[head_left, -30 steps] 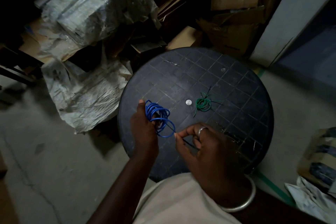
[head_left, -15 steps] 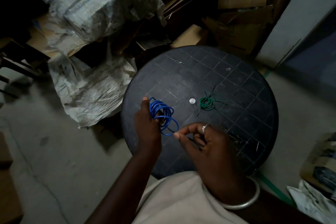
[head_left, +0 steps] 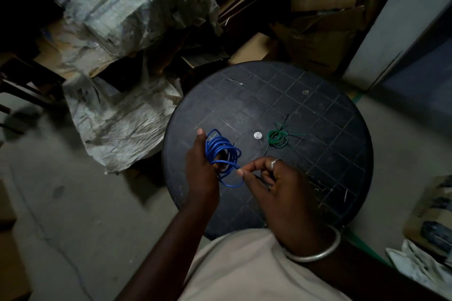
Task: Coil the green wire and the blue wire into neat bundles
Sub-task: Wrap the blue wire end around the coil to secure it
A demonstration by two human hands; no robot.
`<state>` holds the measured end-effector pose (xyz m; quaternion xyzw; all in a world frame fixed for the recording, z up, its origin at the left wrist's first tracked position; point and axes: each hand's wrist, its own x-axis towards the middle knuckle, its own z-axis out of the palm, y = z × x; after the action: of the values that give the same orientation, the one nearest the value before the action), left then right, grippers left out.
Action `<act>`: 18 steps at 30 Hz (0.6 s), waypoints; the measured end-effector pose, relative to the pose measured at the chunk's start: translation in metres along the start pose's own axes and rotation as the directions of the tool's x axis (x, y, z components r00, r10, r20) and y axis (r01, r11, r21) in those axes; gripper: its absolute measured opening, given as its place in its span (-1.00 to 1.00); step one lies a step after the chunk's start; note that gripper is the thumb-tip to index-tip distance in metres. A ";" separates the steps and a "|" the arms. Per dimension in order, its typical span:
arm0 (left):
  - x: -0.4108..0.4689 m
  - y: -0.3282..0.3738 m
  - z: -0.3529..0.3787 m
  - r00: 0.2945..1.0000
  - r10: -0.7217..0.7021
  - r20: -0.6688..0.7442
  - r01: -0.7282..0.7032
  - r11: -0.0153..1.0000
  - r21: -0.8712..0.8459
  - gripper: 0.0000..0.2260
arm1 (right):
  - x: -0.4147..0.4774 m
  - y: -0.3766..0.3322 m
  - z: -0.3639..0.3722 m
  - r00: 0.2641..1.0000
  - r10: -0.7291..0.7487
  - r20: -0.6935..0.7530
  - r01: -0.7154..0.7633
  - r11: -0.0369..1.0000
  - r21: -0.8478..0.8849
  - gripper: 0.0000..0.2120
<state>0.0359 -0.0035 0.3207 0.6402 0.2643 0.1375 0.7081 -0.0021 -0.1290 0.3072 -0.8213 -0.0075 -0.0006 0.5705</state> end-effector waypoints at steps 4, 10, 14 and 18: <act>0.003 -0.006 -0.001 0.992 -0.129 0.005 0.129 0.986 -0.101 -0.81 | 0.004 0.004 0.001 0.998 -0.058 -0.031 0.055 0.996 -0.076 -0.86; 0.009 -0.011 -0.007 0.975 -0.164 0.148 0.186 0.971 -0.149 -0.58 | 0.011 -0.005 -0.004 0.980 -0.196 -0.019 0.190 0.966 -0.173 -0.85; 0.017 -0.019 -0.012 0.974 -0.219 0.058 0.226 0.946 -0.231 -0.87 | 0.001 -0.009 -0.006 0.980 -0.182 0.076 0.183 0.983 -0.005 -0.88; 0.017 -0.018 -0.010 0.980 -0.196 0.042 0.201 0.951 -0.236 -0.75 | -0.006 -0.013 -0.009 0.977 -0.124 0.175 0.107 0.989 0.103 -0.87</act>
<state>0.0421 0.0115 0.2992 0.5214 0.3025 0.0907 0.7927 -0.0086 -0.1327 0.3228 -0.7886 -0.1073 0.0412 0.6041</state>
